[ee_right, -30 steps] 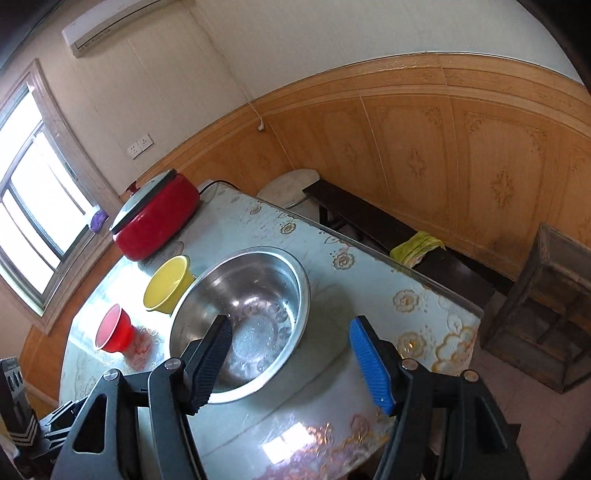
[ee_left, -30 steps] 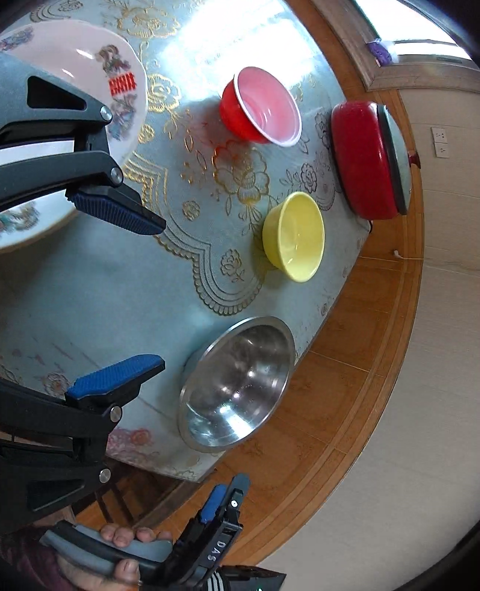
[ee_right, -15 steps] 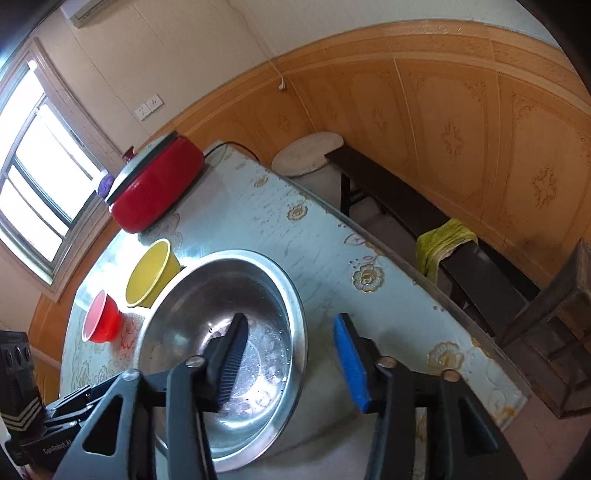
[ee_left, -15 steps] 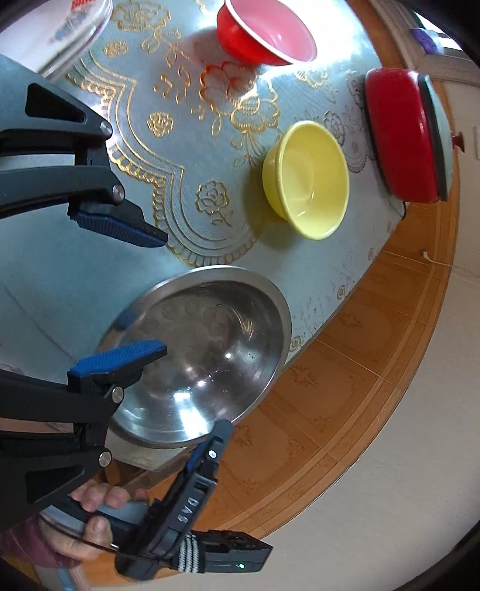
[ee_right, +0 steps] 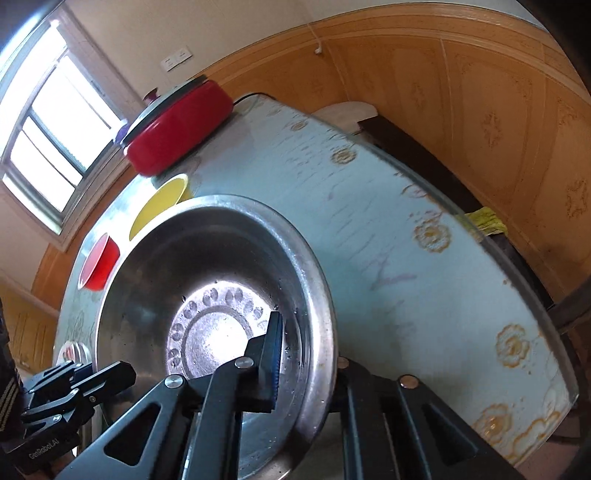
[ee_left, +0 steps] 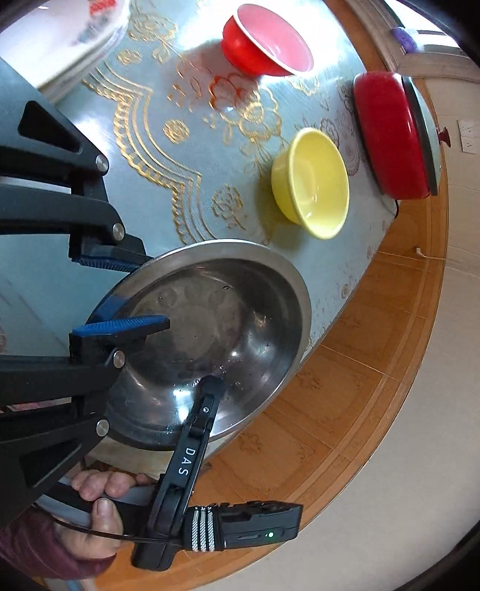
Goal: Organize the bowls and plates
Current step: 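Grasp the steel bowl's rim with the left tool and lift it, then carry the steel bowl with the left tool beside the plate stack and lower it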
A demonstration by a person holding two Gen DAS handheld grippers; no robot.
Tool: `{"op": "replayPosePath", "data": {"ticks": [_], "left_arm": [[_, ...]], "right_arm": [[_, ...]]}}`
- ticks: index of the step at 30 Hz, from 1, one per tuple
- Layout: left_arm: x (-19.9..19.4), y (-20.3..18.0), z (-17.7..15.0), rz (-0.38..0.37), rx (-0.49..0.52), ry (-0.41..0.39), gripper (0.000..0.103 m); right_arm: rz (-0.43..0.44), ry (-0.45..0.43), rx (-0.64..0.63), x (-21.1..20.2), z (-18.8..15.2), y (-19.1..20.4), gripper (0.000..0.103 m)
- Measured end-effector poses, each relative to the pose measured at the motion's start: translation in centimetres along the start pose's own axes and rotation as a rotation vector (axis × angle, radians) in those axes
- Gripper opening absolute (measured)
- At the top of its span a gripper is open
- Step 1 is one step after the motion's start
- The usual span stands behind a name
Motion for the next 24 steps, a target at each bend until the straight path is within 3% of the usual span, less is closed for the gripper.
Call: {"op": "replayPosePath", "data": {"ticks": [6, 13, 19, 24], "left_arm": [[-2.5, 1.4, -2.8, 0.039, 0.005, 0.005, 0.027], [-3.7, 3.2, -5.2, 0.081, 0.005, 0.011, 0.030], [-4.1, 3.5, -5.7, 0.110, -0.020, 0.003, 0.033], [-3.9, 4.1, -5.5, 0.192, -0.035, -0.007, 0.038]], "right_arm": [[0.016, 0.042, -0.024, -0.1, -2.4, 2.8, 0.011], [-0.026, 0.046, -0.065, -0.2, -3.7, 5.8, 0.012], [-0.043, 0.060, -0.111, 0.4, -3.4, 7.0, 0.012], [0.002, 0.093, -0.172, 1.6, -2.7, 7.9, 0.014]]}}
Point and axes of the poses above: each gripper's, at about its wrist camera, not at the fingertips, and x roughly the way its jaws point, y to its left, z to its top, the point moved 9 cm from there along x, roughly the way its jaws point, and after that the axes turned 1 degree about -x, right-handed, at the moved point
